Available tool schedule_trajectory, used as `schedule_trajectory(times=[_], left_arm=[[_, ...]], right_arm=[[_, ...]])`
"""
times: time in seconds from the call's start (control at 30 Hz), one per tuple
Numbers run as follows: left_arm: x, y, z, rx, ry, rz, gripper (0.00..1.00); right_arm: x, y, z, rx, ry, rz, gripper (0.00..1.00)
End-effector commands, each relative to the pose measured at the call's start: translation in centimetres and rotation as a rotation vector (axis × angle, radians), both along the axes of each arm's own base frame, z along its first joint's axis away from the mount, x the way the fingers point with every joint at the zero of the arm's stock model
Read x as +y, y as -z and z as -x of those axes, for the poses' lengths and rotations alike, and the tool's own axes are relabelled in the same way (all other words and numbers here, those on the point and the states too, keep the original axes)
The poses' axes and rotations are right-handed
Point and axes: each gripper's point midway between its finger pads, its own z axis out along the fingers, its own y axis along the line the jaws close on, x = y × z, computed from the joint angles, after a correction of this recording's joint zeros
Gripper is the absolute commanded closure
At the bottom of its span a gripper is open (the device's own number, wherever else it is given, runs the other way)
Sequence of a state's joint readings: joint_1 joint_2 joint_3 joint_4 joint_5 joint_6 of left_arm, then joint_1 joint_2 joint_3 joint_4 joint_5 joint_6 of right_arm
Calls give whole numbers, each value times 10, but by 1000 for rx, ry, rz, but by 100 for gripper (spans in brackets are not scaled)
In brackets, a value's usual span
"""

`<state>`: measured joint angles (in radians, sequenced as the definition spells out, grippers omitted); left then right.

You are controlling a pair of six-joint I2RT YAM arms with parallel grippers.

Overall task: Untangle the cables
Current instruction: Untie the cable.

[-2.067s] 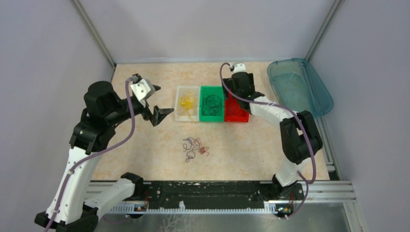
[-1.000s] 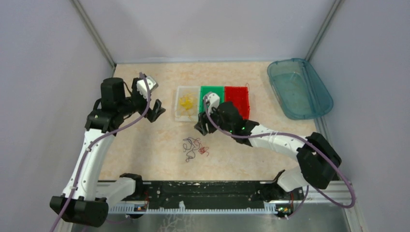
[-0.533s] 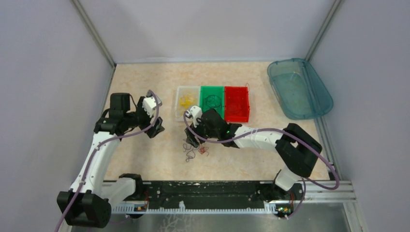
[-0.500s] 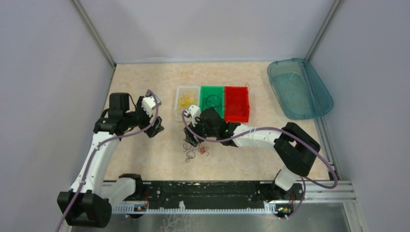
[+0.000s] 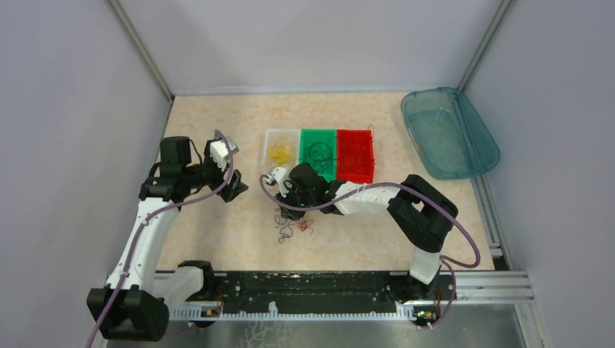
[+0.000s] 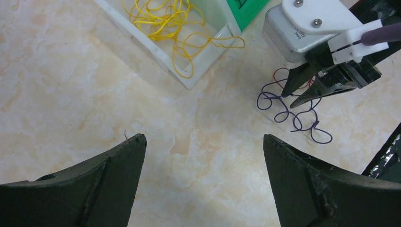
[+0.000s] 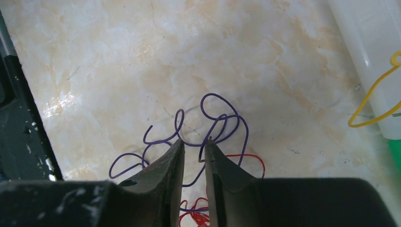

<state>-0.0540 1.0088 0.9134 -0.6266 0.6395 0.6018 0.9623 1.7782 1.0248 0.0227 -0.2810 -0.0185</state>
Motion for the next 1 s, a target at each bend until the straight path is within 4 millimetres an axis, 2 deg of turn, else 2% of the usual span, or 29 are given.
schedule_trajectory(times=[0.0, 0.03, 0.07, 0.17, 0.23, 0.27, 0.4, 0.5, 0.63, 0.77, 0.97], left_arm=[[-4, -8, 0, -13, -8, 44, 2], [-4, -10, 1, -14, -10, 51, 2], [-5, -11, 3, -19, -3, 55, 2], [-12, -17, 11, -38, 40, 82, 2], [-18, -19, 19, -41, 77, 105, 1], [-20, -18, 24, -33, 96, 117, 1], [-32, -21, 42, -41, 184, 167, 1], [-40, -24, 53, -60, 248, 200, 1], [-46, -31, 58, -71, 310, 215, 1], [-49, -34, 65, -47, 347, 233, 3], [-56, -40, 76, -74, 415, 266, 15]], right_arm=[[25, -28, -6, -35, -48, -61, 88], [26, -33, -7, -39, -46, -71, 96], [28, -39, -8, -41, -37, -85, 100], [31, -67, -13, -81, 3, -171, 100], [33, -93, -19, -118, 49, -261, 100], [33, -113, -21, -135, 74, -324, 100], [28, -168, -11, -132, 110, -541, 100], [28, -196, 3, -96, 75, -669, 100], [28, -216, 24, -31, 6, -767, 100], [24, -231, 33, -5, -8, -841, 100], [24, -247, 43, 27, -51, -902, 100]])
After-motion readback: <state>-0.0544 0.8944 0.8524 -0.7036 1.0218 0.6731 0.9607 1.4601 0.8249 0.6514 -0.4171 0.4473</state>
